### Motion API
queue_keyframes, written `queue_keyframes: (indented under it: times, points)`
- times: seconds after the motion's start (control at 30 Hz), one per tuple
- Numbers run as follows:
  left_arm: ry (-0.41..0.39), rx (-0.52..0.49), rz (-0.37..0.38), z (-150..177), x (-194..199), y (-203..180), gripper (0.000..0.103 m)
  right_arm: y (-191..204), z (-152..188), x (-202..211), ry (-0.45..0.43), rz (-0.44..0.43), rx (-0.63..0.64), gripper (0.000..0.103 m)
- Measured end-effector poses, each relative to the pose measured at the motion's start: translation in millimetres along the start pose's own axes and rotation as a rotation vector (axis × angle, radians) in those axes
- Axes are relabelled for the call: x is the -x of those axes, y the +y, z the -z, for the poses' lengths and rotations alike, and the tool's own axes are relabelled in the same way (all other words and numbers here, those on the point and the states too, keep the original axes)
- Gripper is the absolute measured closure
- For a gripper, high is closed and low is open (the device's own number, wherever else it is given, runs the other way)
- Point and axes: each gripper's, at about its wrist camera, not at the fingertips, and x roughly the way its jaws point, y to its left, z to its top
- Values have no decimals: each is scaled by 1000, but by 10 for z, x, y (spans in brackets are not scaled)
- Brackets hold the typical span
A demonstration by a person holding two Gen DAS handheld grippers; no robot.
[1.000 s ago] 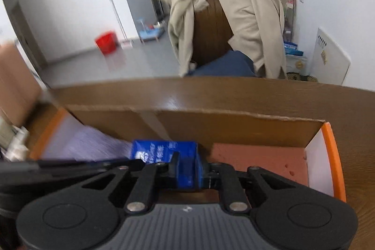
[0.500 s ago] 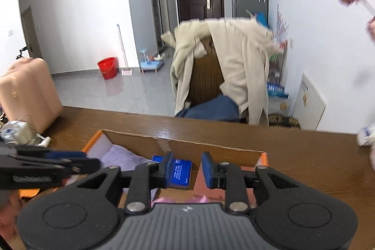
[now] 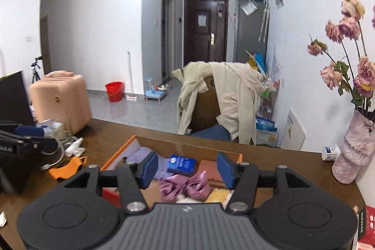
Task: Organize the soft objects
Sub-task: 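Withdraw both grippers from the box back toward the pile, then close both grippers on the lilac fluffy plush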
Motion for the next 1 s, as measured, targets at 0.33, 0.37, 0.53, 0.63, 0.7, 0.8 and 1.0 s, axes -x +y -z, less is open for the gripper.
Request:
queue_keyframes:
  times: [0.33,0.37,0.53,0.63,0.7,0.8,1.0]
  points:
    - [-95,-83,-43,1434,829,-231,5,628,1251,832,-89,-79,71,21]
    - [-99,-82,-39,1557,900,-247,5,677,1380,867,-81,-73,69,21]
    - [-96,-40,-36,2102,1127,-318,1,803,2015,1055,-53,-39,4,21]
    - [-75,-29,-35,2290,1164,-352,1,844,2290,1149,-23,-55,-56,21]
    - [-54,-32,-19,2335,1138,-377,1,846,2422,1189,-2,-67,-77,21]
    - [-46,-56,-24,2344,1063,-427,1,822,2470,1172,19,-55,-74,21]
    - [-3,-48,-1,2298,807,-478,1,749,2454,1008,30,-43,-100,21]
